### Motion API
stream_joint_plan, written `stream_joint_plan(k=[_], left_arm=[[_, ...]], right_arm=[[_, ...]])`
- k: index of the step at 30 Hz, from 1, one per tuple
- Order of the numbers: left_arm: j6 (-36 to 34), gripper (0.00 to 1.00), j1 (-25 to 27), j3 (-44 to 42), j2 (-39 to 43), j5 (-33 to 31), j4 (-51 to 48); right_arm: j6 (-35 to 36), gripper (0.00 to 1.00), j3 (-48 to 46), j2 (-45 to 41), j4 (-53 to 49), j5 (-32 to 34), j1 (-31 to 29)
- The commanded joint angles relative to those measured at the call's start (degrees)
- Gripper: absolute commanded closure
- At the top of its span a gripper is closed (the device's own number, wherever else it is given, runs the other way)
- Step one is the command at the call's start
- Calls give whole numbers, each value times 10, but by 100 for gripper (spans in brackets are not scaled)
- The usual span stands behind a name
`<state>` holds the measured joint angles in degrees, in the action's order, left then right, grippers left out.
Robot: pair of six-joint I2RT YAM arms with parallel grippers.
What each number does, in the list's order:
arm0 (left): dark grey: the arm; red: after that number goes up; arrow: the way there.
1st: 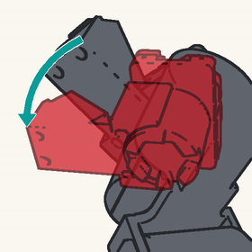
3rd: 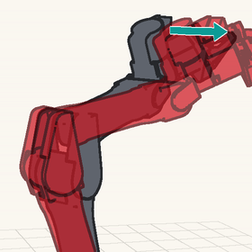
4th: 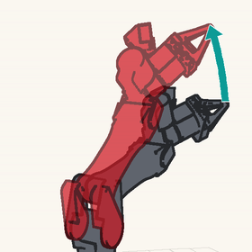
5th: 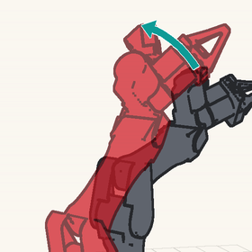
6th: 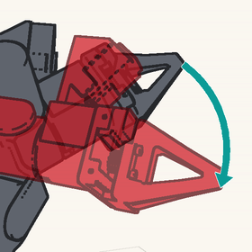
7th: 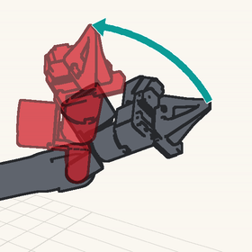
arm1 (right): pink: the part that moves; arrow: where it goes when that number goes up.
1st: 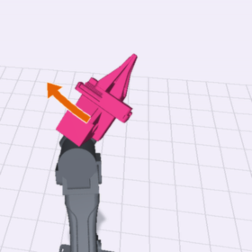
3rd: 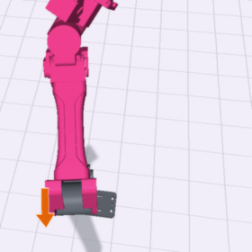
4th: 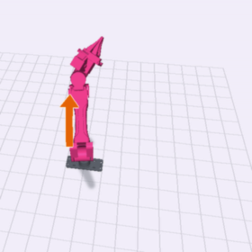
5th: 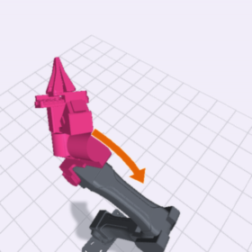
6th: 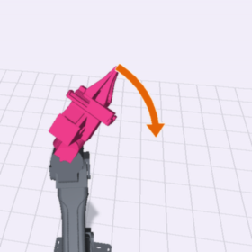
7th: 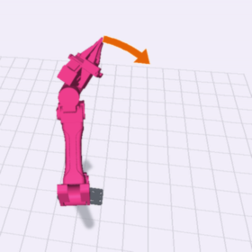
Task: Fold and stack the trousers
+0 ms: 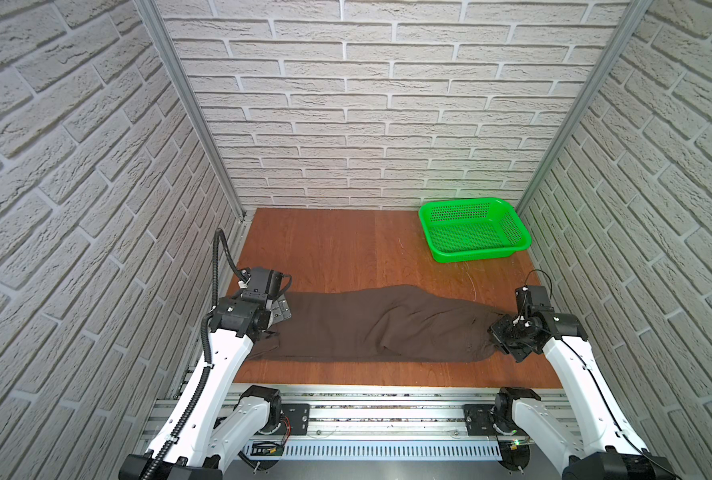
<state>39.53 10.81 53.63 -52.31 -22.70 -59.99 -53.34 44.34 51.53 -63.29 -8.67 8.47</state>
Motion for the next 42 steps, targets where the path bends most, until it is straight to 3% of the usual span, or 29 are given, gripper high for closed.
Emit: stream_joint_plan(k=[1,9,16,23,30,36,42], left_arm=[[15,2,-12,-17,10,32,-2],[70,2,-52,-68,38,97,26],[112,2,-66,-92,52,82,26],[112,5,-70,-105,13,88,45],[114,10,-70,-130,-39,109,89],[125,16,-37,-146,-92,126,135],[155,15,35,-152,-126,114,141]], right_arm=[[-24,90,40,4,-6,-43,4],[-67,90,76,19,49,-84,32],[-97,91,80,35,116,-103,100],[-104,92,95,46,142,-93,210],[-111,92,91,56,167,-91,245],[-102,93,68,52,171,-106,243],[-97,93,53,49,173,-116,235]])
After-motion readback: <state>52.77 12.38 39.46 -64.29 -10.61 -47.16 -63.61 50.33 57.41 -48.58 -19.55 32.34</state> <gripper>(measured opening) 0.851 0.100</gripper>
